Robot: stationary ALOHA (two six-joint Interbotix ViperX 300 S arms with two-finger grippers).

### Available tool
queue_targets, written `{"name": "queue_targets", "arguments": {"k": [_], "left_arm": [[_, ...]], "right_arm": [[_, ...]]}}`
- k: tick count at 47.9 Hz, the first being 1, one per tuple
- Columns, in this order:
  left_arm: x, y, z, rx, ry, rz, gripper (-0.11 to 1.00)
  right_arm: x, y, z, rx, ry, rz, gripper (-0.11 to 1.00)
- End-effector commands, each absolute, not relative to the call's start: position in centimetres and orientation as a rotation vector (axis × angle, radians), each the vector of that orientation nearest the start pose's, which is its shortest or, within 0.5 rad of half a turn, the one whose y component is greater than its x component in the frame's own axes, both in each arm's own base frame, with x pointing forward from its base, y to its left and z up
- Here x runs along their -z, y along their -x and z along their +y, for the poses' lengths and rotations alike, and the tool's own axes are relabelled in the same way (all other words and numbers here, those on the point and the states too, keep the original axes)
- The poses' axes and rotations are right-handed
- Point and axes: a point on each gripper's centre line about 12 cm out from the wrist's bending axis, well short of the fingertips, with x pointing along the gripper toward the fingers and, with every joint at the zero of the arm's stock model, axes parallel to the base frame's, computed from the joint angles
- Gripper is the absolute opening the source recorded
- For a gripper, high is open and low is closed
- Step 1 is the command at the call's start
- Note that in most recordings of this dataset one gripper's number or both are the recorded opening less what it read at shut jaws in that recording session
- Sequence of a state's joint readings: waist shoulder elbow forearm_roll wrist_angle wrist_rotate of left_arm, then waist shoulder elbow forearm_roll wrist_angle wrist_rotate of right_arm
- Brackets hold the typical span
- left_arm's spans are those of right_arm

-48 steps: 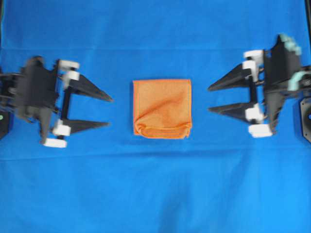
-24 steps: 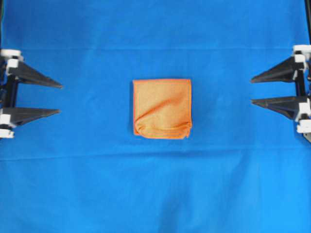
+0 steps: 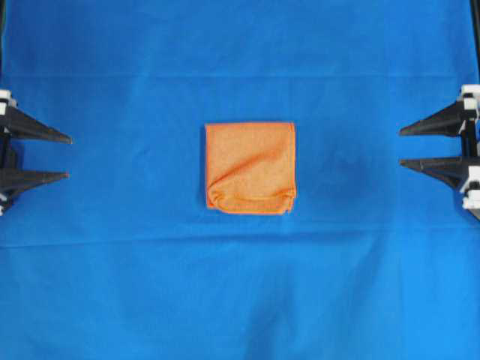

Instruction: Fold a vertical towel.

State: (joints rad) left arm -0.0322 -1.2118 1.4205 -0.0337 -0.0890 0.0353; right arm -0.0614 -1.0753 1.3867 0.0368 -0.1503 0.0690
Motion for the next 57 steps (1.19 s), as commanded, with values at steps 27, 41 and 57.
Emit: {"name": "queue_targets", "arguments": {"k": [27, 41, 57], "left_arm": [[-21.81, -15.23, -0.41, 0.026, -0.002, 0.101, 0.52], [-21.79, -15.21, -0.38, 0.024, -0.002, 0.103, 0.52], [-21.93, -15.15, -0.41, 0.026, -0.003, 0.101, 0.52]], "right_arm": [[-21.63, -16.87, -1.18, 0.079, -0.108, 0.143, 0.60], [-21.62, -16.85, -1.18, 0.079, -0.108, 0.145, 0.60], [-21.47, -16.83, -1.17, 0.079, -0.107, 0.157, 0.60]]}}
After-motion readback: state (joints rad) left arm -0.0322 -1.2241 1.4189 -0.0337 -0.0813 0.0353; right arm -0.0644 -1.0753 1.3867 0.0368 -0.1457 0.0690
